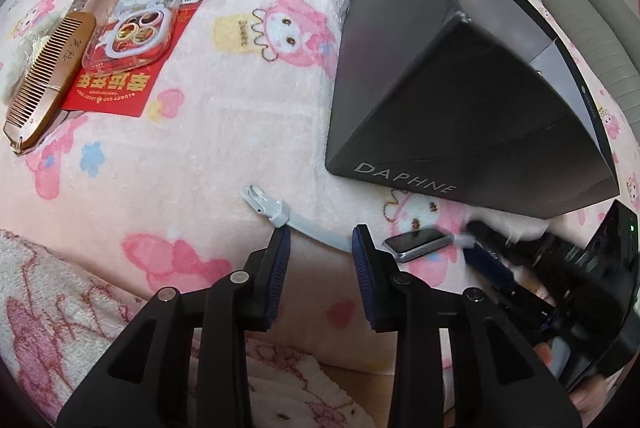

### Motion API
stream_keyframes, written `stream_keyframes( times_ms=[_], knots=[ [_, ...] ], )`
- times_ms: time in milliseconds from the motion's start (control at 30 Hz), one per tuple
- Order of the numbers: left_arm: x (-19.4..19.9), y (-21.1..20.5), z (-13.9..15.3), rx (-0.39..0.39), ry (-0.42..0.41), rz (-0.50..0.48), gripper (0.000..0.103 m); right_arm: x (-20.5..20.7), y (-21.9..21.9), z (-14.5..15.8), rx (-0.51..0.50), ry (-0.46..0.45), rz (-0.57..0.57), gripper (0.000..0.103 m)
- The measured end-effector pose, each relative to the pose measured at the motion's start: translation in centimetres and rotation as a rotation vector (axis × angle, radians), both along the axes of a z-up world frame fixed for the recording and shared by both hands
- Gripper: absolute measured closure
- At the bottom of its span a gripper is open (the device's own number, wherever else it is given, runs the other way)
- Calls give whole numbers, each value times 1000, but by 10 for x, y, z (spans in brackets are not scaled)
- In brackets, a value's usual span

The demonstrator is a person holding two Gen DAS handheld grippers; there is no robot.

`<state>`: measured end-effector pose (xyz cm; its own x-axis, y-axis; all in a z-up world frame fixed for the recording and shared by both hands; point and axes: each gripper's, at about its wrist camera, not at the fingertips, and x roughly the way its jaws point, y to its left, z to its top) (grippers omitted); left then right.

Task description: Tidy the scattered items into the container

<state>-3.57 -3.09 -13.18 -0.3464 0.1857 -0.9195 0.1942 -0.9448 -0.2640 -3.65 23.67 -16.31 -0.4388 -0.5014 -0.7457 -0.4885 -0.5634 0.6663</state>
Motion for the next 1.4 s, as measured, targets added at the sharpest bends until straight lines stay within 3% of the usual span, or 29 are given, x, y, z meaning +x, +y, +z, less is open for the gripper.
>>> stream_keyframes(
  times_ms=[100, 333, 400, 467, 500, 667, 767, 800, 833, 867, 933, 967, 1033, 1067, 1100, 1200, 1300, 1400],
  knots=[
    [0, -4, 1, 30, 10, 12, 68, 3, -4, 4, 83, 8, 51, 96],
    [0, -5, 1, 11, -4, 9, 68, 14, -35, 44, 388, 163, 284, 97],
    [-1, -4, 0, 1, -10, 6, 74, 14, -39, 39, 380, 144, 292, 95],
    [1, -5, 4, 8, 16, 2, 91, 10, -39, 26, 338, 94, 285, 95],
    [4, -7, 8, 20, 41, 5, 94, 10, -38, 24, 315, 91, 273, 95],
    [22, -14, 37, 93, 137, -13, 97, 19, -57, 61, 344, 237, 348, 100],
    [27, -8, 68, 212, 198, -42, 97, 29, -64, 93, 354, 319, 397, 100],
    [28, -7, 82, 260, 230, -53, 97, 34, -63, 107, 367, 352, 412, 100],
    [33, -1, 99, 279, 263, -66, 97, 29, -29, 117, 381, 374, 419, 100],
    [36, 5, 120, 270, 296, -78, 97, 24, -53, 108, 394, 400, 418, 100],
    [29, 6, 152, 248, 348, -96, 97, 21, -43, 132, 386, 444, 407, 100],
    [13, 5, 159, 252, 362, -106, 97, 2, -33, 156, 375, 446, 391, 100],
    [-20, 9, 170, 248, 384, -117, 97, -20, -47, 164, 351, 477, 386, 100],
    [-32, 13, 167, 240, 376, -121, 97, -31, -44, 175, 345, 498, 383, 100],
    [-49, 18, 168, 227, 362, -125, 97, -19, -27, 206, 347, 507, 380, 100],
    [-89, 26, 171, 173, 331, -129, 97, -56, -8, 226, 377, 515, 374, 100],
    [-131, 38, 151, 147, 317, -121, 97, -125, -2, 206, 392, 451, 384, 100],
    [-176, 41, 120, 187, 258, -91, 97, -180, 14, 181, 419, 348, 396, 100]
  ],
)
